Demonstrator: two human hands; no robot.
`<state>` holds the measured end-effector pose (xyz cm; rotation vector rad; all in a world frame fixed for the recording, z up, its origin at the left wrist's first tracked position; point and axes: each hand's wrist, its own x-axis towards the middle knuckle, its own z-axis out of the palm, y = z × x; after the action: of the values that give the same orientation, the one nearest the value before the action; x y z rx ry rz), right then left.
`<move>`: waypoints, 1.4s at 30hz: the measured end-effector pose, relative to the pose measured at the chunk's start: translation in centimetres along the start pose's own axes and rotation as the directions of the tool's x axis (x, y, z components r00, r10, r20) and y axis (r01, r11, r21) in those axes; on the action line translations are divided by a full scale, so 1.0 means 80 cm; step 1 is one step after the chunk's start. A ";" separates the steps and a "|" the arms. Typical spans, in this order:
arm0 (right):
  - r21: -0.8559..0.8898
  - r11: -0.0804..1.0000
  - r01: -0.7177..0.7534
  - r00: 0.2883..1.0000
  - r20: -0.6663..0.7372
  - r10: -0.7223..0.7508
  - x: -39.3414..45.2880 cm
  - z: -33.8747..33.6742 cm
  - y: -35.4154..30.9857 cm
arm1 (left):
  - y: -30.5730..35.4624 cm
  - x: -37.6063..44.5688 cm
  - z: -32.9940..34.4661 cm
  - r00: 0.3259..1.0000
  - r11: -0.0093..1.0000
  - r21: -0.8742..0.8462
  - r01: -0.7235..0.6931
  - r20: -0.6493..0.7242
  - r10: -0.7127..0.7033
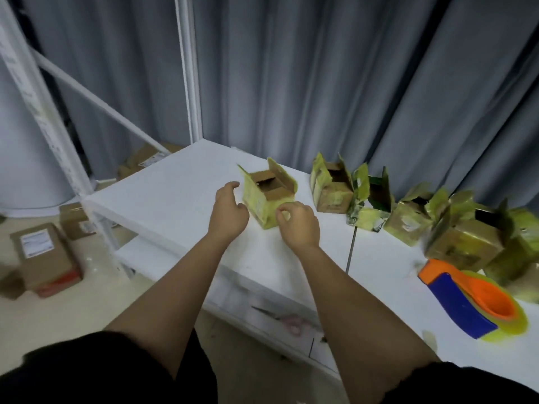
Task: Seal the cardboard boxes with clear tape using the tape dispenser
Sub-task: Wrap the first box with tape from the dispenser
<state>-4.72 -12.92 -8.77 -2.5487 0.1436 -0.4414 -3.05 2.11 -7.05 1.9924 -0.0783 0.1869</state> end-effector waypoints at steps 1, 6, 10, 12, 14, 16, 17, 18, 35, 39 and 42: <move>0.046 0.999 0.009 1.000 -0.020 -0.008 -0.005 -0.004 -0.003 | 0.002 -0.004 -0.005 1.000 1.000 0.009 -0.001 0.007 0.001; 0.044 0.996 0.074 0.997 0.001 -0.074 -0.004 0.010 -0.031 | -0.017 -0.013 -0.026 1.000 1.000 -0.028 -0.010 0.005 0.011; -0.114 0.993 -0.024 0.995 0.091 0.035 0.030 0.057 -0.043 | -0.063 0.018 -0.044 1.000 0.998 -0.069 -0.009 0.006 0.009; -0.144 0.990 0.005 1.000 -0.013 -0.007 0.043 0.081 -0.038 | -0.086 0.044 -0.044 0.999 0.998 -0.055 0.020 0.032 -0.018; -0.055 0.995 0.085 0.975 -0.202 -0.094 0.050 0.096 -0.027 | -0.100 0.071 -0.034 0.997 0.998 -0.044 0.051 0.057 -0.049; 0.030 0.990 0.138 0.945 -0.302 -0.122 0.055 0.099 -0.006 | -0.100 0.093 -0.012 0.996 0.995 -0.080 0.052 0.082 -0.046; 0.062 0.985 0.159 0.943 -0.304 -0.133 0.054 0.095 0.006 | -0.096 0.099 0.002 0.995 0.991 -0.123 0.042 0.094 -0.031; 0.088 0.979 0.185 0.944 -0.292 -0.152 0.051 0.089 0.017 | -0.091 0.102 0.016 0.995 0.982 -0.188 0.031 0.097 -0.012; 0.394 0.909 -0.134 0.945 -0.226 0.237 -0.136 -0.117 0.167 | 0.000 -0.079 0.168 0.913 0.961 -0.208 -0.184 0.325 0.245; 0.452 0.878 -0.159 0.920 -0.255 0.298 -0.133 -0.125 0.176 | 0.013 -0.083 0.181 0.910 0.963 -0.159 -0.217 0.323 0.259; 0.550 0.823 -0.143 0.886 -0.300 0.354 -0.126 -0.124 0.192 | 0.021 -0.079 0.197 0.905 0.963 -0.126 -0.237 0.332 0.266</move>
<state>-17.75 -28.92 -11.84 -1.8534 0.4468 -0.7657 -7.98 -13.11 -12.98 1.9081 -0.5648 -0.0052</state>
